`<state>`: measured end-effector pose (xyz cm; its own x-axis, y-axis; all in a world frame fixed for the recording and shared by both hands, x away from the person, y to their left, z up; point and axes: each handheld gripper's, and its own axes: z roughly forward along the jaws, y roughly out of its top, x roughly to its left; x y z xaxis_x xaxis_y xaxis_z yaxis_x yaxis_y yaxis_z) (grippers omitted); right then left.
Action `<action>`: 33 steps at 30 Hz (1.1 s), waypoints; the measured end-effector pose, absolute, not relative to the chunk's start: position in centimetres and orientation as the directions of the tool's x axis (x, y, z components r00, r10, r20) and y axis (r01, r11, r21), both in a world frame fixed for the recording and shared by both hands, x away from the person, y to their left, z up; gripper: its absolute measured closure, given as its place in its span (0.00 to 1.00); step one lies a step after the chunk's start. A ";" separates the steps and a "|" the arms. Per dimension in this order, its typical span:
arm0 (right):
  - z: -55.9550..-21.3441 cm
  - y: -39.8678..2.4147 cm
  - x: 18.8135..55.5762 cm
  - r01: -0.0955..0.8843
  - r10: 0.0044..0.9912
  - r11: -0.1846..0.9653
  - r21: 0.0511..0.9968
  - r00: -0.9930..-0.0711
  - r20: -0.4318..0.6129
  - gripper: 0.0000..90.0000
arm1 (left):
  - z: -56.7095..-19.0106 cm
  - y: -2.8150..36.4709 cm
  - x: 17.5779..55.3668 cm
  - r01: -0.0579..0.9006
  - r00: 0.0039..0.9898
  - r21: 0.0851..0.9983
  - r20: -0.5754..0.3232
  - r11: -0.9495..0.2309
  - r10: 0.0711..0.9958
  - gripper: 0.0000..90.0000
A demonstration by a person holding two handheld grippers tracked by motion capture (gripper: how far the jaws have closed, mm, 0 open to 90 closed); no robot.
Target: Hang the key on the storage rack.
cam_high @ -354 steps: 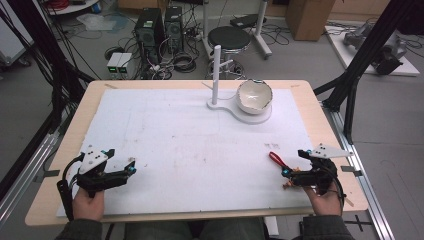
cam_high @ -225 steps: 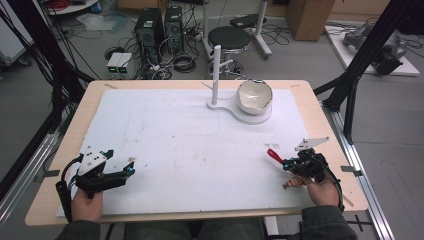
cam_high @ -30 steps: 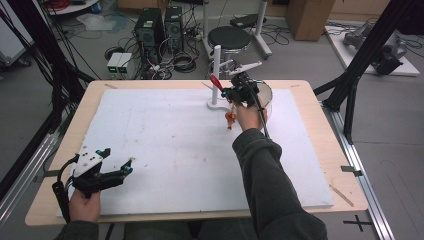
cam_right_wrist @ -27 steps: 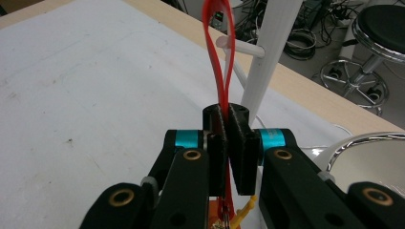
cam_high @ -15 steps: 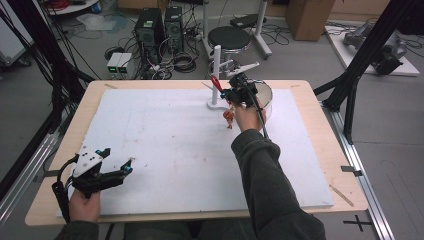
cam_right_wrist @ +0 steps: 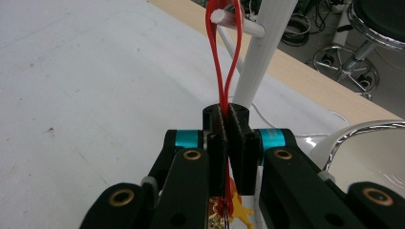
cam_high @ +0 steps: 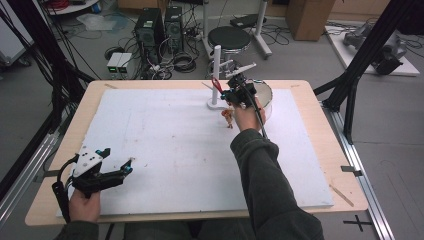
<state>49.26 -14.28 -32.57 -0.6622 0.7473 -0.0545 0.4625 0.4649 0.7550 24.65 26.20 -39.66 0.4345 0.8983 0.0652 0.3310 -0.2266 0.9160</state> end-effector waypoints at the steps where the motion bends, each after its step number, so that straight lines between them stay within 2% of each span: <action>1: -32.6 -14.3 49.3 0.465 0.749 0.463 0.754 -0.660 -0.053 0.96 | -39.7 26.2 24.6 0.331 0.435 0.916 0.065 -0.227 0.898 0.23; 18: -33.8 -13.7 50.2 0.496 0.766 0.449 0.743 -0.642 -0.035 0.96 | -39.7 26.3 24.7 0.330 0.435 0.917 0.065 -0.226 0.898 0.23; 23: -34.0 -13.8 50.4 0.503 0.764 0.431 0.749 -0.645 -0.006 0.83 | -39.7 26.3 24.7 0.330 0.434 0.917 0.064 -0.225 0.899 0.23; 33: -33.3 -15.0 50.1 0.497 0.761 0.386 0.777 -0.647 0.037 0.79 | -39.6 26.2 24.6 0.330 0.432 0.917 0.065 -0.225 0.899 0.23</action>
